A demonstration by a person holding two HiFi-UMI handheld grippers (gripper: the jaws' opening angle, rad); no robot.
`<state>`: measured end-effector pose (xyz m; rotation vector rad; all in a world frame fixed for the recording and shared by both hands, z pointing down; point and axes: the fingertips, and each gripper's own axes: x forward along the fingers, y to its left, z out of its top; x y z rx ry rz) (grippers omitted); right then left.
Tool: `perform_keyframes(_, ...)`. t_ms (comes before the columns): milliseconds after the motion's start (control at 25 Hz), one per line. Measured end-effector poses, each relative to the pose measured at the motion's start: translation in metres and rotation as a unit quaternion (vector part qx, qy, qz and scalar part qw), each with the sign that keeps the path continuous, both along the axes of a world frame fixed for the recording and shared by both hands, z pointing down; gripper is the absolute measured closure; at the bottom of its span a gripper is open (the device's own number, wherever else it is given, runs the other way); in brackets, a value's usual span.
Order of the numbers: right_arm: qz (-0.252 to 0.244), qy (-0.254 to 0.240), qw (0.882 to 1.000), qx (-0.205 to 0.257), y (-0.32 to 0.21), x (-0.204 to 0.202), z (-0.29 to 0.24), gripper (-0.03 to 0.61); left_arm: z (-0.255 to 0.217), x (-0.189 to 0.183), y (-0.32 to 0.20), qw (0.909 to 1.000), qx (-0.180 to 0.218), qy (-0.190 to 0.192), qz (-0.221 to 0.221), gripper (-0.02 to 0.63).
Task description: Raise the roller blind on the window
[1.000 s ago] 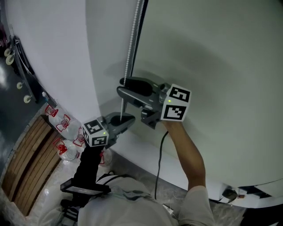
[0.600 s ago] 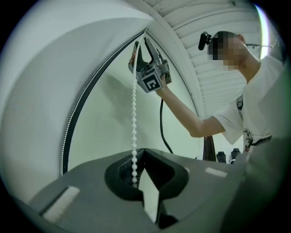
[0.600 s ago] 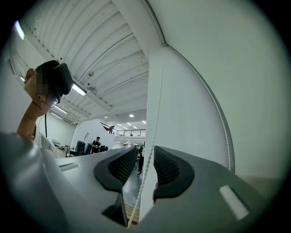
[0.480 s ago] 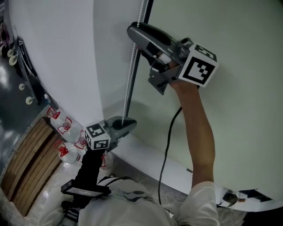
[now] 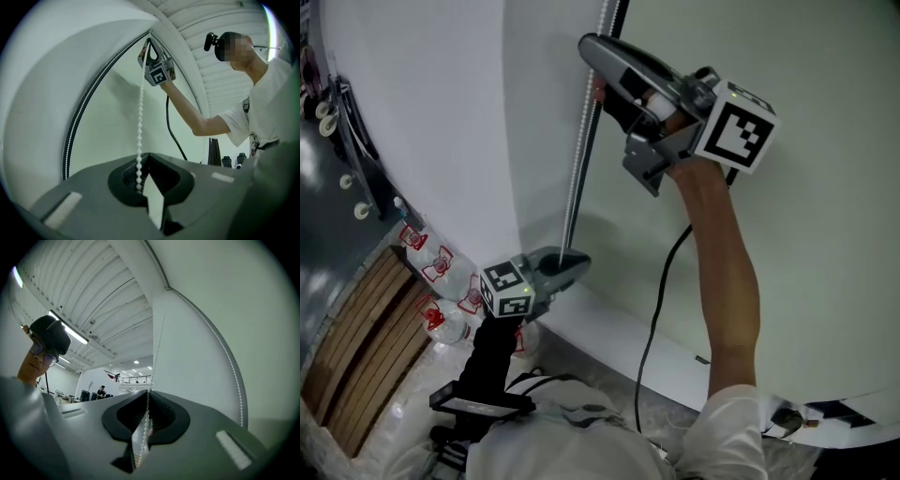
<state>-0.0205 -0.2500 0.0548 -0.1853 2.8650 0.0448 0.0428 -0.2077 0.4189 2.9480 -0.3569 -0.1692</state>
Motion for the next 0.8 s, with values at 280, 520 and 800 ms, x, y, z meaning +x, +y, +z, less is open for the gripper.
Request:
perform_keyframes(280,-0.002,0.017,1.000,-0.011,-0.004,0.000,0.005,0.563,-0.014,0.002,-0.005,0.9999,-0.011,0.005,0.004,0.615)
perform_keyframes(520,0.008,0.028,0.999,-0.037,-0.001,0.001,0.053,0.563,-0.014,0.001,-0.001,0.9999,-0.008,0.007,0.008,0.615)
perform_keyframes(800,0.012,0.044,0.997,-0.056,0.003,-0.003,0.100,0.563,-0.013,0.001,-0.002,0.9999,0.000,0.004,0.011,0.615)
